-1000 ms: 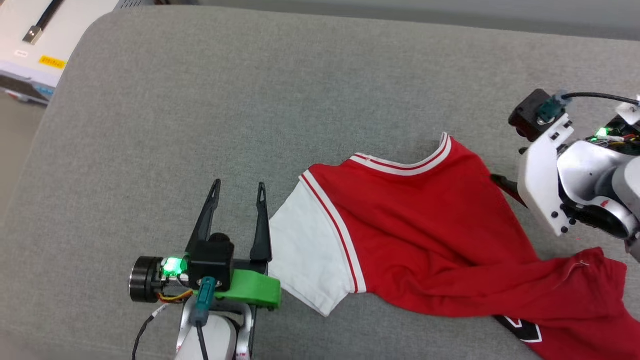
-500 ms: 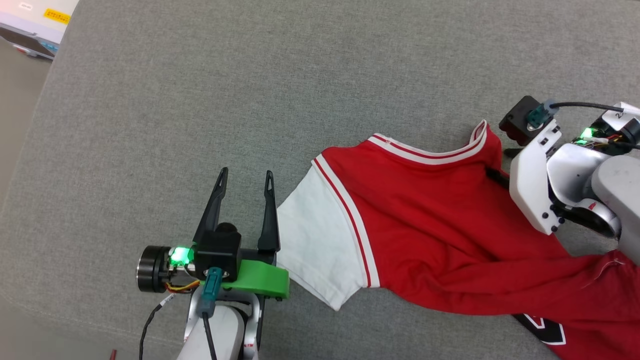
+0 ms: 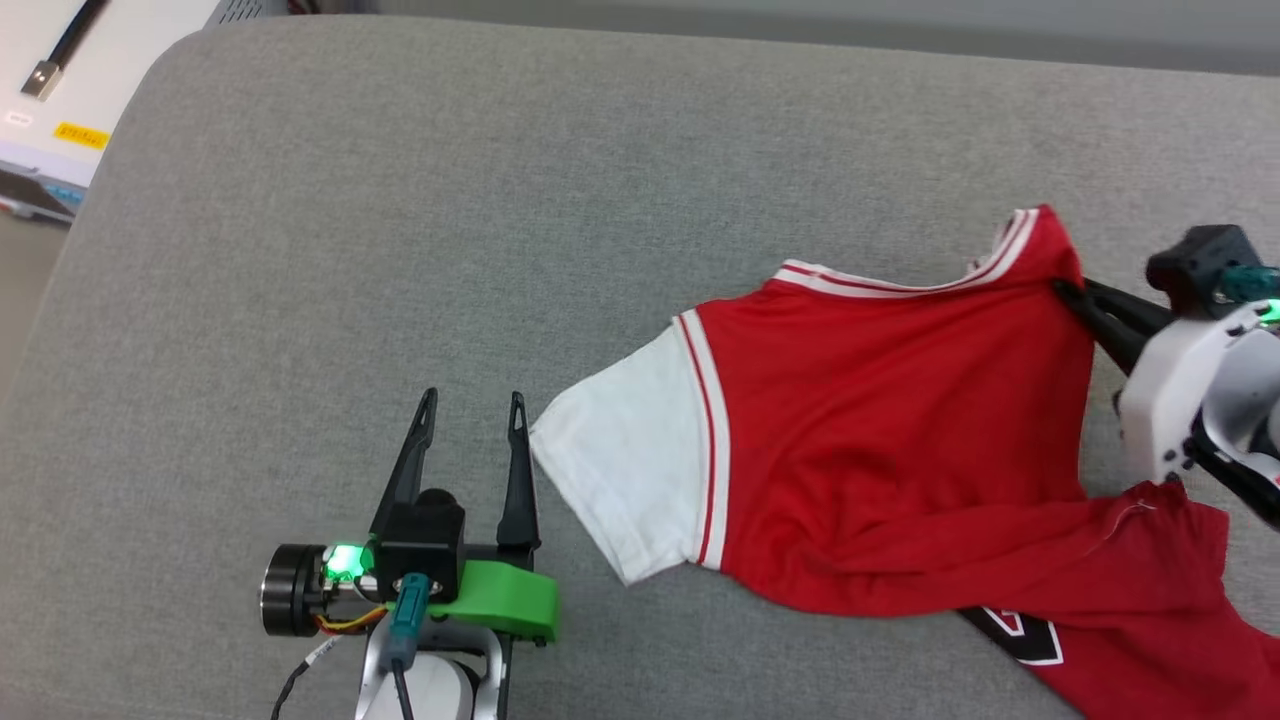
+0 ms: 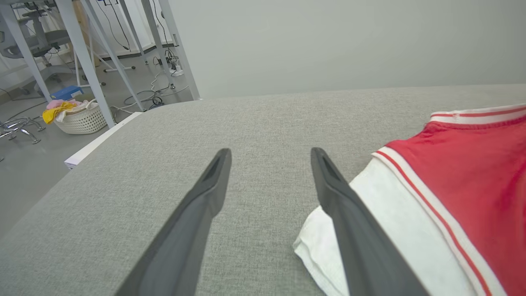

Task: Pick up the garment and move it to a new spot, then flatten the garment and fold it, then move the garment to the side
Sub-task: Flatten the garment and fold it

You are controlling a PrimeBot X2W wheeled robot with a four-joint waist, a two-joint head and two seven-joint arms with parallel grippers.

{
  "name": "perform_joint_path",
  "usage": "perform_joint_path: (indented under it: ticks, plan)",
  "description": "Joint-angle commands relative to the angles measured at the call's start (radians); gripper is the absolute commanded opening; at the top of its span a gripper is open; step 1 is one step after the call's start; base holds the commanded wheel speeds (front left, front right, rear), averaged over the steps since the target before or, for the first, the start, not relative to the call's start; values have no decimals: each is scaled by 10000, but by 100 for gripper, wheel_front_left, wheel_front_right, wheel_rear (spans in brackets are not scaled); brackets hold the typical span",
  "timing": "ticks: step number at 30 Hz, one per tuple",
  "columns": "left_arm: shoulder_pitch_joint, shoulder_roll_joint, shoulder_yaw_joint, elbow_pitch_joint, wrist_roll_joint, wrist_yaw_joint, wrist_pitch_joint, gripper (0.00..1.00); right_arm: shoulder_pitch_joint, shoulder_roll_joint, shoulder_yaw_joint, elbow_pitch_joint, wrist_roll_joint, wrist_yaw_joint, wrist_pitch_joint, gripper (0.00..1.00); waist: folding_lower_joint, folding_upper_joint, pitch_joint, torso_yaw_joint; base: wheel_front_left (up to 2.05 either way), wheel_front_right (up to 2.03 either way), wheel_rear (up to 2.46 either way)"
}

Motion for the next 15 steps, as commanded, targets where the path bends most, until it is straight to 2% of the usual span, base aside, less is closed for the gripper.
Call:
perform_joint_path:
  ticks: [1,4,8,12,15]
  plan:
    - [121,42,51,-9,84,6,-57,100,533,-182,-556,-79,-126,-7,-171,0,-1,0,-457,-483,0,0,0]
    - [244,63,73,-22,93,-25,-57,100,1478,-400,-1872,-230,-314,-7,-411,0,-1,0,-584,-642,0,0,0]
    - [437,87,134,-43,112,-14,-57,100,3156,-351,-4254,-665,-823,-7,-434,0,-1,0,-746,-892,0,0,0]
    - [532,89,138,-62,128,-39,-57,100,4756,50,-6601,-1217,-1469,-7,-228,0,-1,0,-807,-1004,0,0,0]
    - [526,79,104,-58,138,-62,-57,100,5923,617,-8334,-1815,-2180,-7,50,0,-1,0,-799,-993,0,0,0]
